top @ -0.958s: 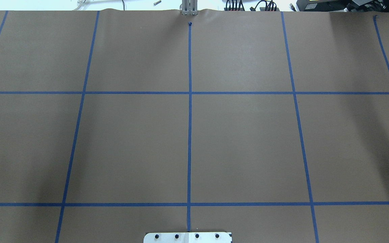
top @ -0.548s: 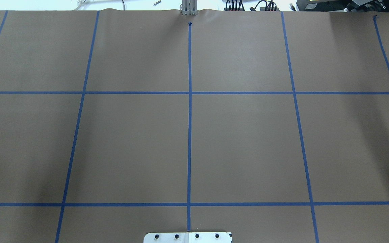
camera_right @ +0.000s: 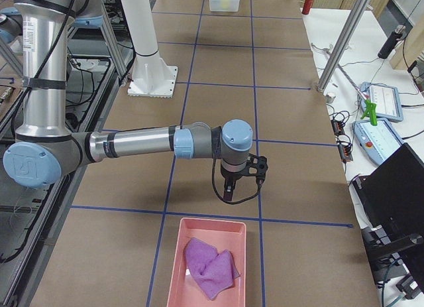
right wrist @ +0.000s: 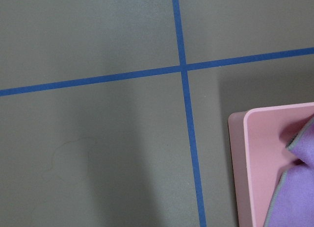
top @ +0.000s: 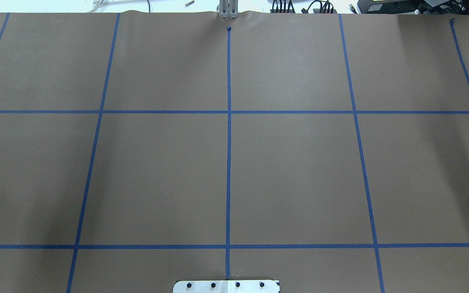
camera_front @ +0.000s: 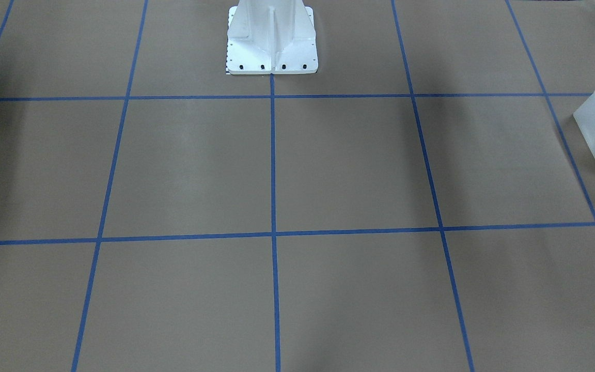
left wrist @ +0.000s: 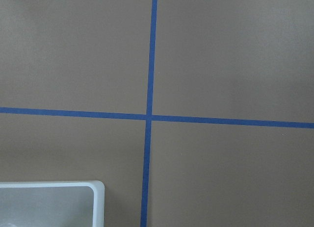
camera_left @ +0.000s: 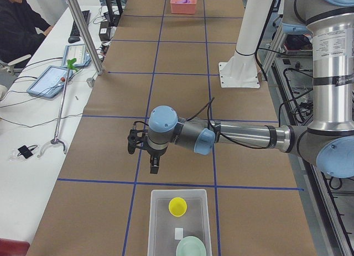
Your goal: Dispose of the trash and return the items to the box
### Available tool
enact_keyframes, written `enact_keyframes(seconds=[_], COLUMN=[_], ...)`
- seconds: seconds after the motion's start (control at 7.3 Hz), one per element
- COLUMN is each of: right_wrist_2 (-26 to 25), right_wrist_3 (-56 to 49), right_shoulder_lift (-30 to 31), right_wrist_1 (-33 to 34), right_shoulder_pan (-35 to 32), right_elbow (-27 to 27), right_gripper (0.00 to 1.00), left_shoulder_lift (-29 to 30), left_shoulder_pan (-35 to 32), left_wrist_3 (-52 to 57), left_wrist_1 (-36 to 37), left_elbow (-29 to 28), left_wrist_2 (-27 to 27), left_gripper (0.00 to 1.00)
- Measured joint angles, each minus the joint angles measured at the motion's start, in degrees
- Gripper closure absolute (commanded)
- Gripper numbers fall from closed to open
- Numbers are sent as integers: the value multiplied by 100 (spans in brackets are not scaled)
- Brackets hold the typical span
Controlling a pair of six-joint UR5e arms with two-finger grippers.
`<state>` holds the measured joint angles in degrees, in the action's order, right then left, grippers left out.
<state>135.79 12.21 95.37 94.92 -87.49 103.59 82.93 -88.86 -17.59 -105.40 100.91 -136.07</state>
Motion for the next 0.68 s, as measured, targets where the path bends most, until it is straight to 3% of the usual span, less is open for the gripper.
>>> enact_keyframes(seconds=[0.68], right_wrist_2=[-8], right_wrist_3=[-11], right_shoulder_lift=[-17], right_wrist_1=[-9], right_shoulder_pan=[-31], right_elbow=[-198], right_gripper=[0], left_shoulder_lift=[-56], left_shoulder_pan=[0], left_wrist_3=[1], left_wrist_1=[9], left_elbow=[-151], left_wrist_2=[35], left_gripper=[2])
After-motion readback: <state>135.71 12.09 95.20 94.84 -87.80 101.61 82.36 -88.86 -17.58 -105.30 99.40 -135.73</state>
